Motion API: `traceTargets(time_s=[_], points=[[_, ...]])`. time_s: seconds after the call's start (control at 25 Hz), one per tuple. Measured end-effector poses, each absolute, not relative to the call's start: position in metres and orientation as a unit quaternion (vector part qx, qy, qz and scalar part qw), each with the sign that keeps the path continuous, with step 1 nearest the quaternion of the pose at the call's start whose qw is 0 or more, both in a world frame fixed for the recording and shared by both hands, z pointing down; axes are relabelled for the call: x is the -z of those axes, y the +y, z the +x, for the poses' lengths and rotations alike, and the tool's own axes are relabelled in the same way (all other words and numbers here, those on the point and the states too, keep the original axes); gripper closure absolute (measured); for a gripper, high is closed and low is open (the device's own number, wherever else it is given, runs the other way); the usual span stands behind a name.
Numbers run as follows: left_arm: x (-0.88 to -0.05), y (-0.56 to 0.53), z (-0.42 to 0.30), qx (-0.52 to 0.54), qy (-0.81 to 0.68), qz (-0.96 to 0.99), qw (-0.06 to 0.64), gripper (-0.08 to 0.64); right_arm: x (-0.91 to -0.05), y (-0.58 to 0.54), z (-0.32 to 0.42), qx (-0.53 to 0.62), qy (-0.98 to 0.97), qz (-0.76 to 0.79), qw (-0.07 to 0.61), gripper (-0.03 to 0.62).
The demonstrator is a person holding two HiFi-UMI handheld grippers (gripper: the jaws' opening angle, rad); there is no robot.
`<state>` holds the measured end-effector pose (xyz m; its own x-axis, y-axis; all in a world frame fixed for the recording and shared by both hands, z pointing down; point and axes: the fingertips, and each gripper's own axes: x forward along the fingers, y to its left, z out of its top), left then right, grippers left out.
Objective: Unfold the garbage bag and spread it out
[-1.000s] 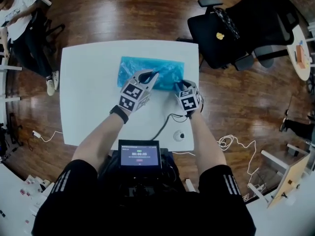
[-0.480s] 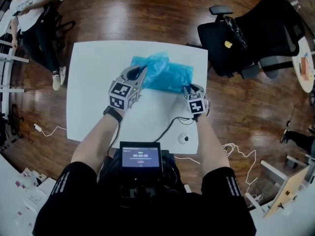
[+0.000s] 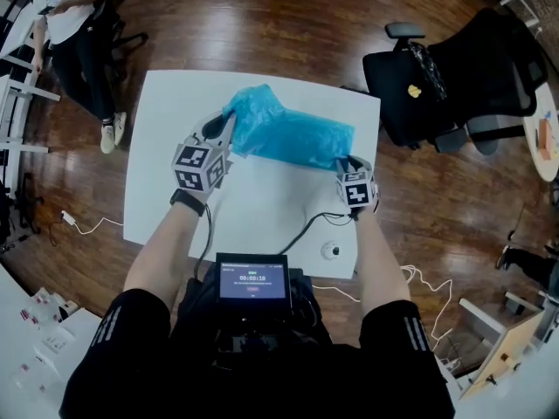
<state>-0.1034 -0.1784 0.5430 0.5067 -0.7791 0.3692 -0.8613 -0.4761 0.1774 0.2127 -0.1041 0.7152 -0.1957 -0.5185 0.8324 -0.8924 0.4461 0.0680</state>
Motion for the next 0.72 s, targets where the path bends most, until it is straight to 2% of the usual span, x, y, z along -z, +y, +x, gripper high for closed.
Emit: traceTargets(time_s=[0.72], points=[[-0.569, -0.179, -0.244, -0.152, -0.578, 0.785, 0.163, 0.557, -0.715, -0.102, 0.214, -0.227, -0.732, 0.482, 0.425, 0.445]])
